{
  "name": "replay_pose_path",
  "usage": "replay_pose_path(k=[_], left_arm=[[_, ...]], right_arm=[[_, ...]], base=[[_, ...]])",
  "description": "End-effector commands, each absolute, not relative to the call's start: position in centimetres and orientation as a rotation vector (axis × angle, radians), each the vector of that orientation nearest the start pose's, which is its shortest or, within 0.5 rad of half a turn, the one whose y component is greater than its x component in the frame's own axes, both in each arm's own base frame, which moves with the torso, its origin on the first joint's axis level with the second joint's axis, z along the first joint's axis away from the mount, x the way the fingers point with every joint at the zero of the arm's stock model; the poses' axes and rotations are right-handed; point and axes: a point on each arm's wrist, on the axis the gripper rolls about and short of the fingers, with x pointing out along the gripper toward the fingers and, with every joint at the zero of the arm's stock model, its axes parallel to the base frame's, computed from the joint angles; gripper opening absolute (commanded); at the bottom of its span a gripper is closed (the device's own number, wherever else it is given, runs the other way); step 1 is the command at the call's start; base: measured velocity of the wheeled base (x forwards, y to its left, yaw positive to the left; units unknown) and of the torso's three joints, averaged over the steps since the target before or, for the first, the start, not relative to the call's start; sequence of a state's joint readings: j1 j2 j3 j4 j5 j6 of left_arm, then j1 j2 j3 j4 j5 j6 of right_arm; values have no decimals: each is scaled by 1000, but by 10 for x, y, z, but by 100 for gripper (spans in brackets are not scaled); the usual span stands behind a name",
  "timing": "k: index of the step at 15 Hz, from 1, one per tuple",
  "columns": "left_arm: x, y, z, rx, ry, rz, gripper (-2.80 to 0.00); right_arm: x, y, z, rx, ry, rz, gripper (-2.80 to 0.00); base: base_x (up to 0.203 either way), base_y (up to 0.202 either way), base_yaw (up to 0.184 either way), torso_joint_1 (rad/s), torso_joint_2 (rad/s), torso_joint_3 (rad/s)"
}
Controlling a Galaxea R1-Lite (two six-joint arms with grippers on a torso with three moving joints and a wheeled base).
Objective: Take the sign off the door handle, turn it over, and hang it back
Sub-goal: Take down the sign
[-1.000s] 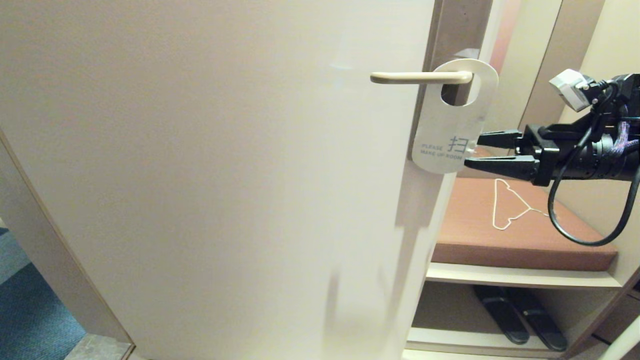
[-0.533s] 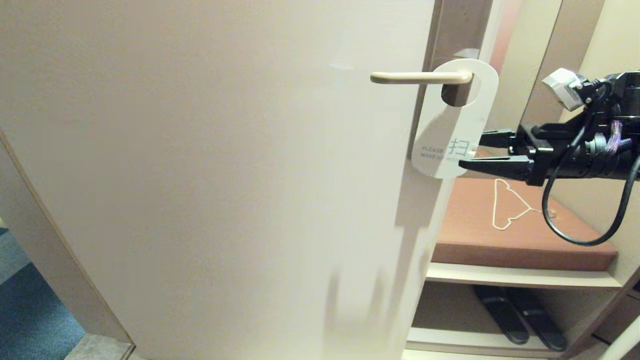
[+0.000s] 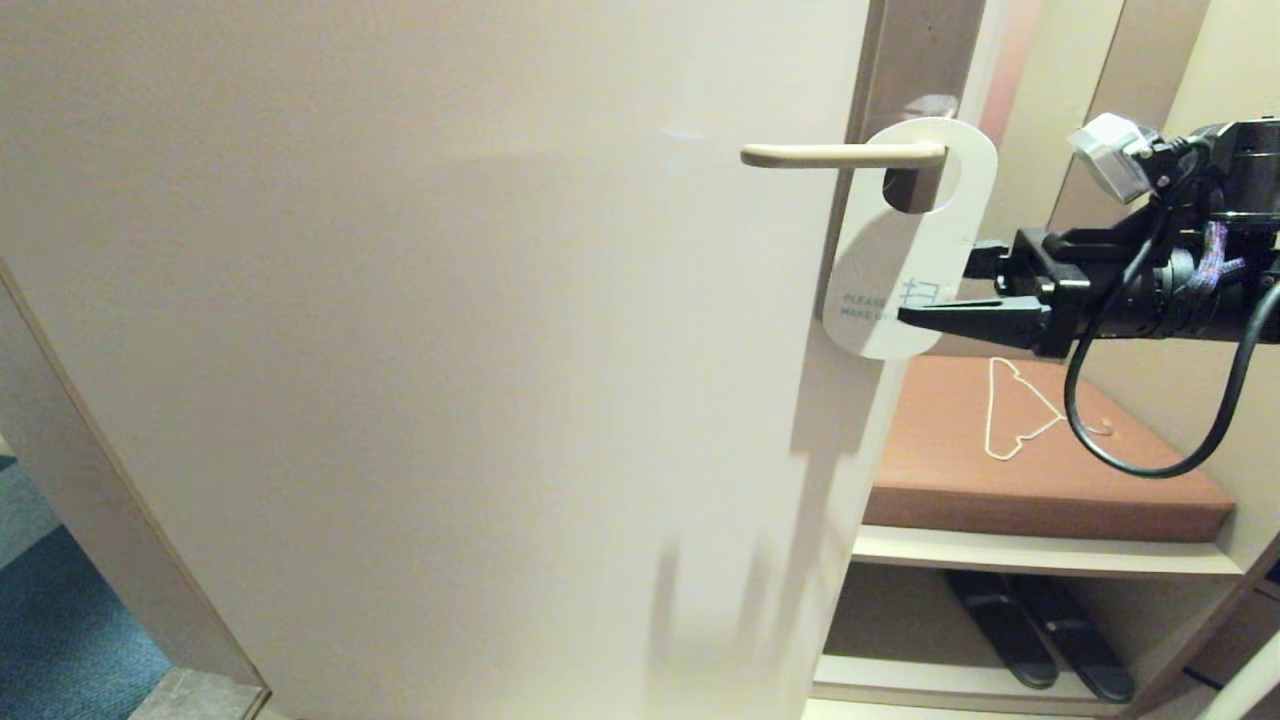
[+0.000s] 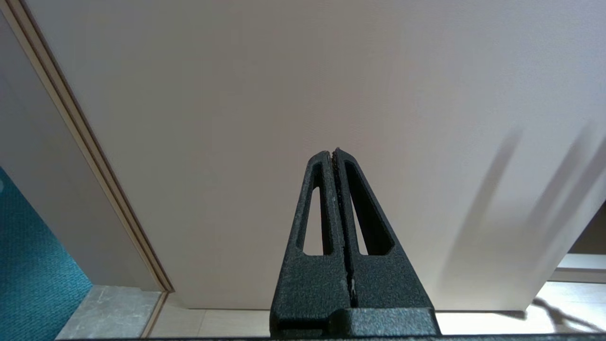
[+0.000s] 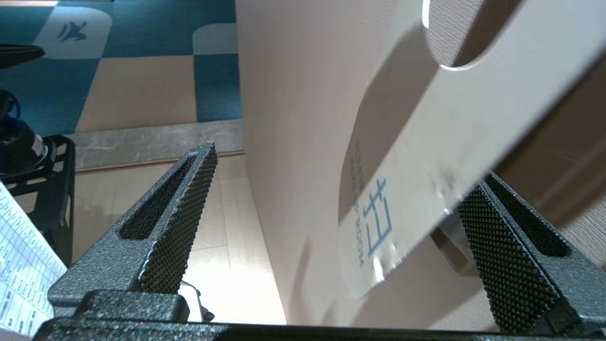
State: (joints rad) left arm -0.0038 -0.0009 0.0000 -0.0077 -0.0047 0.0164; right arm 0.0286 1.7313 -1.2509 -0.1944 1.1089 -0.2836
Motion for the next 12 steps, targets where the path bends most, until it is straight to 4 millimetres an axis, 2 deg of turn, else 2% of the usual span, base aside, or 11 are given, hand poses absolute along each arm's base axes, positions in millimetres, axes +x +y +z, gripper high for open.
replay_pose_path(k=[1, 12], left_arm=[[-23, 0, 76, 17, -8, -9, -280], [-23, 0, 76, 17, -8, -9, -280]], right_arm=[[324, 33, 258, -100, 89, 1169, 0], [343, 42, 257, -103, 80, 1195, 0]], base=[[0, 0, 0, 0, 0, 0], [0, 0, 0, 0, 0, 0]])
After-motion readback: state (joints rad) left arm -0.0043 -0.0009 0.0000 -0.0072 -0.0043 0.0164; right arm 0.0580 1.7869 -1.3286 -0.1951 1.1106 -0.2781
